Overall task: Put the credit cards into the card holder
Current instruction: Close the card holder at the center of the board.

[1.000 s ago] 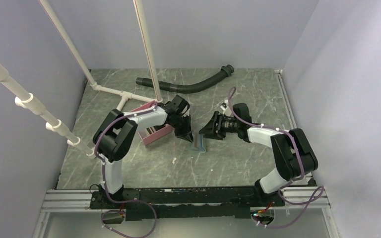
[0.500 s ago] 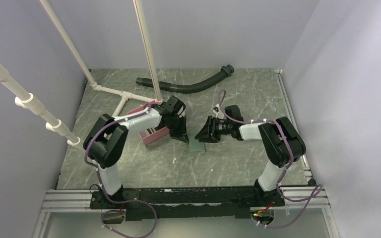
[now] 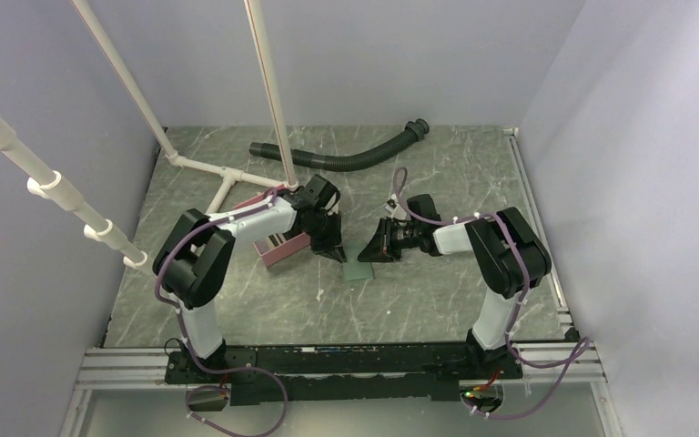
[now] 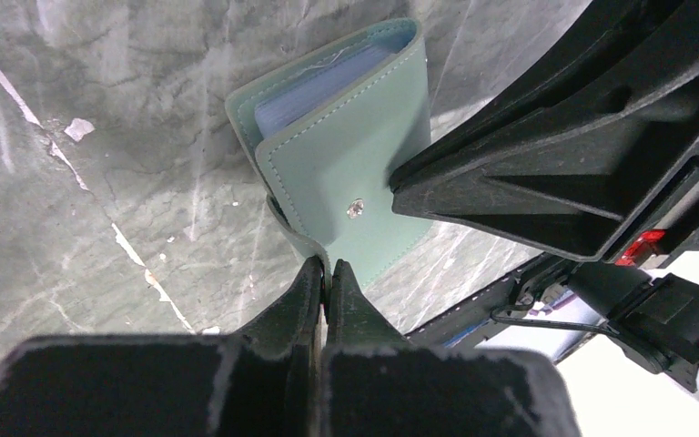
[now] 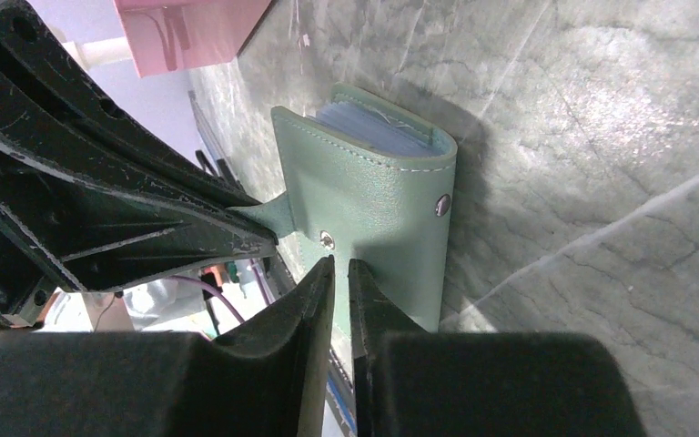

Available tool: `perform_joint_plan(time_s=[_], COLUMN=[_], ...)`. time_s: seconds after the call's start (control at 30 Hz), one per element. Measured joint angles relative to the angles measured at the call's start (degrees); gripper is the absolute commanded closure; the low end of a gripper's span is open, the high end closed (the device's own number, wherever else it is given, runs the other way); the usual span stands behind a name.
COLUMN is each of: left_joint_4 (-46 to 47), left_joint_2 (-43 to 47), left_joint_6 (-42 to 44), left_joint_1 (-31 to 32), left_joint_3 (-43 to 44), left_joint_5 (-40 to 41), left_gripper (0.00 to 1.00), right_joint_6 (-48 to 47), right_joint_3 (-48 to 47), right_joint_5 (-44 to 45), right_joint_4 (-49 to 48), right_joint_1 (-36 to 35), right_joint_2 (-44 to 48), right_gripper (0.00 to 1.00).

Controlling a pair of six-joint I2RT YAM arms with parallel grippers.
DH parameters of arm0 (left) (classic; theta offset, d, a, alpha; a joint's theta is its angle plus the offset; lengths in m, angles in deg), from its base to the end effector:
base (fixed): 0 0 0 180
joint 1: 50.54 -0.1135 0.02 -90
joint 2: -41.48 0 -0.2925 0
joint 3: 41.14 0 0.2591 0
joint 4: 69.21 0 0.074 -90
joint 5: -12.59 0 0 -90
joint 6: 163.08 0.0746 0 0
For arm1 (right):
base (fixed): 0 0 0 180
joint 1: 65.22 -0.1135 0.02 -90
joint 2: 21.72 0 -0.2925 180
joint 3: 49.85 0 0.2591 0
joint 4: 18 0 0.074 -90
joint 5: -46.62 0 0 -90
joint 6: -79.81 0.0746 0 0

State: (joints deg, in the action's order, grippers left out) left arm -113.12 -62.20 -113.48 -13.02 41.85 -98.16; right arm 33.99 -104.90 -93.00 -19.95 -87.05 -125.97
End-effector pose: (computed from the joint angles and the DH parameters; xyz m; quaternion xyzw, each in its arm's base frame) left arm 0.2958 -0.2605 0.1763 0.0155 0.9603 -0.2726 0.0577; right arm 0.2985 0.1808 0.1110 0.0138 0.8589 0.5079 0.0646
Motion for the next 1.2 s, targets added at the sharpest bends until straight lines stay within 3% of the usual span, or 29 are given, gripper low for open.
perform_joint_plan(time_s=[0.13,0.6,0.9,1.03,1.13,1.2], left_joint_4=[-0.33,-0.35,2.6,2.64,2.71,3.21], left_joint_2=[-1.36,-4.81,-4.9,-4.92,-4.92,-4.92], left_joint_6=[-0.92,-2.82,-3.39,-3.37,-3.39,-3.43], left_joint_1=[0.02,0.48,1.07,1.07,1.05,1.05], left_joint_3=[1.07,3.5,3.5,3.5,3.41,2.89], left_joint_5=[-0.61,-1.11,-1.88,-1.84,-1.73,-1.57], left_gripper=[1.0,0.71,0.71,0.76,0.77,0.84], right_joint_6=[-0.02,-0.76,-1.25,-1.31,-1.36,-1.36], right_joint_3=[0.0,0.0,-0.02,-0.04,-0.09,-0.24], right_joint_5=[0.07,0.66,0.68,0.7,0.7,0.42], right_joint_4=[0.0,0.39,0.48,0.52,0.66,0.7], right_joint_1=[0.02,-0.04,-0.07,-0.07,-0.07,-0.09], right_joint_2=[-0.02,0.11,0.11,0.11,0.13,0.11], right_gripper=[0.87,0.87,0.88,0.88,0.81,0.76])
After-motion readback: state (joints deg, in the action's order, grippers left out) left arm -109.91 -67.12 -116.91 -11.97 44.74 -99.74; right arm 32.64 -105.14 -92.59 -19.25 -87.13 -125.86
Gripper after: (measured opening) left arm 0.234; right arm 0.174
